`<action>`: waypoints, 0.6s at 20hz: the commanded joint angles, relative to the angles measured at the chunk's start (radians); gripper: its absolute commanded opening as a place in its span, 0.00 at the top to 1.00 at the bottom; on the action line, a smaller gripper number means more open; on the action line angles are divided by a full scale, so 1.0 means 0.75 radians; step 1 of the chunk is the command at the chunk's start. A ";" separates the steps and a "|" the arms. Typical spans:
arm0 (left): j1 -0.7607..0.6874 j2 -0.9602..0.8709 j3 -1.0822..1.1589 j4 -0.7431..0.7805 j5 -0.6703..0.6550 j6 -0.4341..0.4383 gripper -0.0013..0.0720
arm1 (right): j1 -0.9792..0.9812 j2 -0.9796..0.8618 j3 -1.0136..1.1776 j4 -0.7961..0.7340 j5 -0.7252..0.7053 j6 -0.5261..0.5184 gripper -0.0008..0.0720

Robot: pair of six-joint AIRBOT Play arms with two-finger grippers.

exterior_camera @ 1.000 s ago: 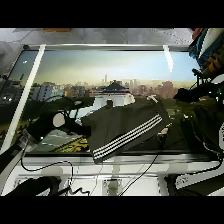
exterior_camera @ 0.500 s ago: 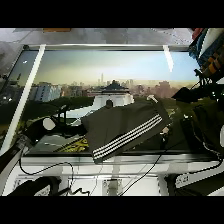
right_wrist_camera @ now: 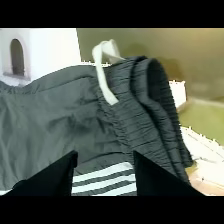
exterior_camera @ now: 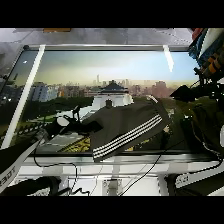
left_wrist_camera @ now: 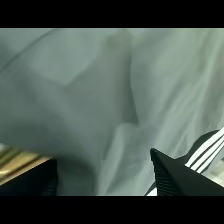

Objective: Fold the clothes and pants, and hang the long-sleeved shirts on hangers.

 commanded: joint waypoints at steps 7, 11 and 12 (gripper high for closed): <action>-0.110 -0.171 0.221 0.049 0.173 0.050 0.90 | -0.001 0.001 0.000 0.027 0.041 0.000 0.42; -0.094 -0.152 0.319 0.072 0.145 0.143 0.97 | -0.001 0.001 0.000 0.021 0.028 -0.001 0.43; -0.076 -0.128 0.363 0.140 0.108 0.170 0.97 | -0.001 0.001 0.000 0.007 0.018 -0.001 0.43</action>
